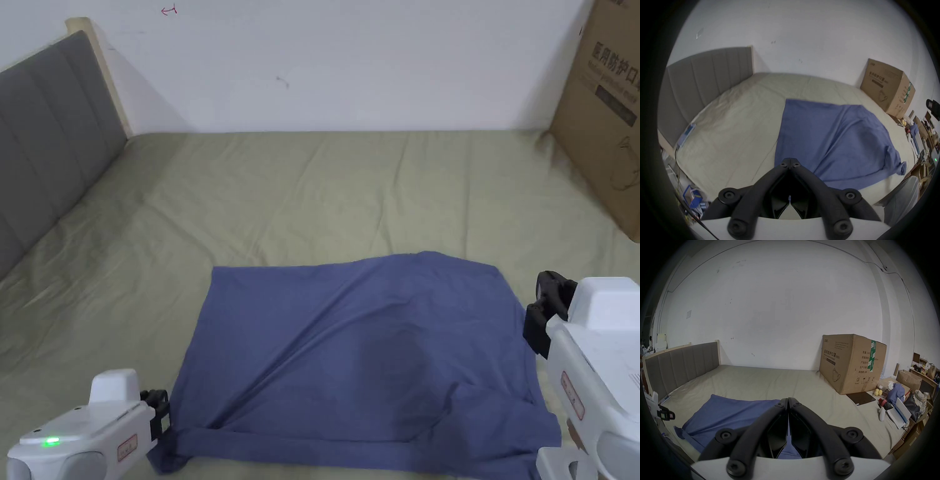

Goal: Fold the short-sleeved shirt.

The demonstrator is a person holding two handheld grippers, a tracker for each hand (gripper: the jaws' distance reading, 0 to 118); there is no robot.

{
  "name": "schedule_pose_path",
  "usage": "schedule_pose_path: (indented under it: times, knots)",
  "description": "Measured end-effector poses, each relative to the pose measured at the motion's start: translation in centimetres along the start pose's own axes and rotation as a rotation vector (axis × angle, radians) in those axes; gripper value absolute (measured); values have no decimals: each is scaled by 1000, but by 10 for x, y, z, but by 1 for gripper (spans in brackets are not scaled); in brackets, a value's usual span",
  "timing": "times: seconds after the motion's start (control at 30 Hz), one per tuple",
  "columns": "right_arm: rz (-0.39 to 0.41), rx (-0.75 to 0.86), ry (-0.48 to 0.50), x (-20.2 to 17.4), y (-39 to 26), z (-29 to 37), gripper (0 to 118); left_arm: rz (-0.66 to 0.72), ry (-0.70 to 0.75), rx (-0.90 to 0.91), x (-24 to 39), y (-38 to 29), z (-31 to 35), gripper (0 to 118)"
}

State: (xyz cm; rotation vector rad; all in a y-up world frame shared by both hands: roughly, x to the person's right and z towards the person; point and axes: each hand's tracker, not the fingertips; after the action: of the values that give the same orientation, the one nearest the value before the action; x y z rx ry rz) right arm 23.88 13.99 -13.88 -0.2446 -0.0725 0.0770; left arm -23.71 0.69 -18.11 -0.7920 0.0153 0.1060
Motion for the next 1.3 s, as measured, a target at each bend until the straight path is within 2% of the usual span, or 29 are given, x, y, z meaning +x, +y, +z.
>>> schedule_pose_path:
  times: [0.03, 0.1, 0.13, 0.17, 0.2, 0.23, 0.27, 0.33, 0.37, 0.4, 0.43, 0.47, 0.5, 0.53, 0.63, 0.67, 0.7, 0.73, 0.77, 0.8, 0.83, 0.87, 0.9, 0.93, 1.03, 1.13, 1.23, 1.3]
  knots:
    - [0, -3, 2, 0, 0, -1, 0, 30, 6, -23, -4, -5, -5, 0]
    - [1, -11, 7, -2, -2, -2, 0, 76, 21, -99, -13, -15, -15, 19]
    - [-37, -29, 48, 1, -7, -6, 0, 96, 23, -112, -16, -18, -18, 38]
    - [-30, -30, 44, 3, -9, -8, 0, 102, 28, -137, -17, -22, -22, 71]
    - [-28, -36, 45, 6, -9, -9, 0, 96, 47, -143, -17, -26, -25, 90]
    - [-26, -40, 46, 8, -10, -9, 0, 94, 64, -151, -17, -29, -29, 102]
    - [-32, -30, 51, 3, -9, -9, 0, 88, 81, -158, -15, -31, -32, 105]
    - [-34, -41, 59, 7, -11, -9, 0, 34, 97, -162, -13, -33, -38, 104]
    - [-38, -47, 61, 11, -12, -9, 0, 20, 103, -174, -9, -33, -39, 97]
    - [-21, -45, 43, 8, -15, -8, 0, 12, 104, -185, -8, -34, -42, 80]
    - [-23, -52, 43, 10, -17, -8, 0, 14, 89, -187, -8, -34, -44, 52]
    - [-22, -59, 39, 14, -19, -7, 0, 13, 53, -200, -9, -34, -48, 16]
    - [-24, -66, 36, 19, -21, -6, 0, 43, 14, -223, -5, -32, -46, 7]
    - [-23, -91, 43, 14, -23, -6, 0, 76, -6, -220, -2, -31, -44, 4]
    - [-24, -137, 19, 26, -33, -7, 2, 15, 39, -186, 4, -29, -36, 2]
    - [-28, -172, -8, 27, -46, -9, 4, 4, 38, -172, 6, -28, -33, 2]
    - [-39, -213, -18, 31, -57, -11, 11, 1, 35, -167, 8, -27, -29, 2]
    - [-45, -252, -19, 35, -65, -14, 27, 0, 33, -158, 8, -25, -26, 2]
    - [-55, -316, -32, 44, -79, -17, 50, 3, 29, -145, 3, -26, -31, 2]
    - [-77, -353, -49, 43, -90, -15, 61, 6, 26, -138, 3, -24, -29, 2]
    - [-85, -403, -61, 45, -101, -17, 61, 9, 24, -133, 3, -22, -27, 2]
    - [-109, -463, -53, 49, -115, -21, 92, 11, 24, -127, 3, -20, -26, 2]
    - [-127, -505, -46, 54, -130, -25, 103, 13, 24, -123, -1, -20, -29, 1]
    - [-123, -534, -51, 47, -131, -16, 105, 16, 23, -121, -2, -19, -29, 1]
    - [-125, -648, -47, 50, -161, -21, 104, 25, 23, -115, -1, -16, -25, 1]
    - [-159, -716, -27, 44, -175, -18, 93, 17, 27, -116, 1, -15, -23, 1]
    - [-163, -721, 8, 39, -175, -20, 70, 21, 27, -117, -1, -15, -25, 1]
    - [-175, -713, 40, 38, -175, -20, 36, 27, 27, -116, -1, -15, -26, 1]
